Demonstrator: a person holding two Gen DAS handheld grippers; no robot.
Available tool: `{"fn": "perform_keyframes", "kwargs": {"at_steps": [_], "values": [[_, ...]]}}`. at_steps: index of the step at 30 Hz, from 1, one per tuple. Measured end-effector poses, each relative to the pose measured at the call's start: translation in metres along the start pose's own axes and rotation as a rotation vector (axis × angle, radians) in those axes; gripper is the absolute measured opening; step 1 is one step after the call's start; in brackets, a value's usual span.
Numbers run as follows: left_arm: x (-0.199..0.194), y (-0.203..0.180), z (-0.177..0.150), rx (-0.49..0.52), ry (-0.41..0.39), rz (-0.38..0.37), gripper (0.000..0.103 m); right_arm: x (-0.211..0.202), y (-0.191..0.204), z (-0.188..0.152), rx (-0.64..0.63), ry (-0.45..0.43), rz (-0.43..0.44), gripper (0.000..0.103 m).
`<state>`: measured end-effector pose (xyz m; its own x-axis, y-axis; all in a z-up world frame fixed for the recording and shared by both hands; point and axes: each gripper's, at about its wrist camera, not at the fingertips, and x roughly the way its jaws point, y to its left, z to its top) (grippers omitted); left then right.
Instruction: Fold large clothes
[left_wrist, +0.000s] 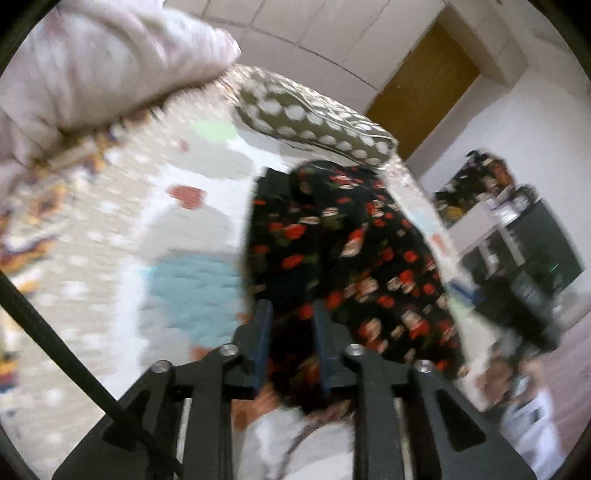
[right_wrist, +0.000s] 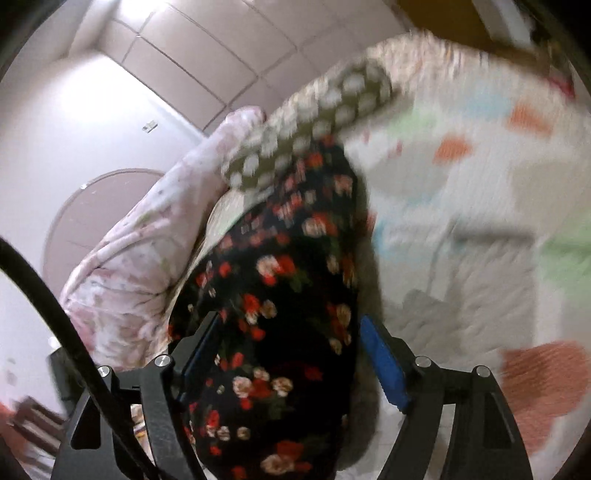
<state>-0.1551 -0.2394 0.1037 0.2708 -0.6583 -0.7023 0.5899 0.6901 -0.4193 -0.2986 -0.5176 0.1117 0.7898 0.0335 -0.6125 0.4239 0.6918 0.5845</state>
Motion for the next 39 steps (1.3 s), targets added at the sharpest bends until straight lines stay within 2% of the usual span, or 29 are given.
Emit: {"fn": "perform_keyframes", "kwargs": {"at_steps": [1,3,5,8,9,12,13,15,18,23,27,29,31,35,39], "values": [[-0.008,0.002,-0.005,0.012,-0.013,0.029,0.037,-0.007,0.009,0.002,-0.034,-0.028,-0.017,0.082],[-0.022,0.01,-0.02,0.022,-0.031,0.086,0.053,-0.013,0.031,0.002,-0.095,-0.047,-0.014,0.078],[-0.029,0.023,-0.038,0.021,-0.037,0.15,0.057,-0.003,0.057,0.001,-0.147,-0.024,0.015,0.051],[-0.023,0.041,-0.056,0.031,-0.025,0.256,0.058,0.025,0.081,-0.002,-0.177,0.038,0.046,0.036],[-0.018,0.048,-0.061,0.023,-0.014,0.279,0.058,0.038,0.087,-0.003,-0.18,0.057,0.047,0.035],[-0.01,0.07,-0.07,-0.037,0.013,0.279,0.058,0.087,0.094,-0.011,-0.158,0.153,0.058,0.034],[-0.006,0.076,-0.072,-0.056,0.018,0.281,0.058,0.11,0.095,-0.018,-0.125,0.21,0.086,0.034],[-0.006,0.087,-0.077,-0.083,-0.011,0.254,0.061,0.134,0.099,-0.025,-0.089,0.26,0.135,0.034],[-0.007,0.089,-0.079,-0.097,-0.039,0.196,0.073,0.154,0.114,-0.04,-0.097,0.288,0.141,0.034],[0.005,0.073,-0.081,-0.025,-0.041,0.242,0.084,0.166,0.115,-0.047,-0.103,0.294,0.142,0.032],[0.01,0.066,-0.082,0.014,-0.03,0.279,0.086,0.163,0.112,-0.049,-0.103,0.284,0.157,0.03],[0.011,0.065,-0.082,0.021,-0.027,0.288,0.086,0.158,0.118,-0.047,-0.144,0.283,0.131,0.031],[0.012,0.064,-0.082,0.027,-0.025,0.296,0.086,0.144,0.126,-0.044,-0.185,0.27,0.115,0.036],[0.014,0.062,-0.083,0.037,-0.023,0.31,0.086,0.092,0.132,-0.039,-0.232,0.215,0.179,0.04],[0.014,0.062,-0.083,0.038,-0.023,0.312,0.086,0.044,0.113,-0.04,-0.264,0.138,0.143,0.044]]}}
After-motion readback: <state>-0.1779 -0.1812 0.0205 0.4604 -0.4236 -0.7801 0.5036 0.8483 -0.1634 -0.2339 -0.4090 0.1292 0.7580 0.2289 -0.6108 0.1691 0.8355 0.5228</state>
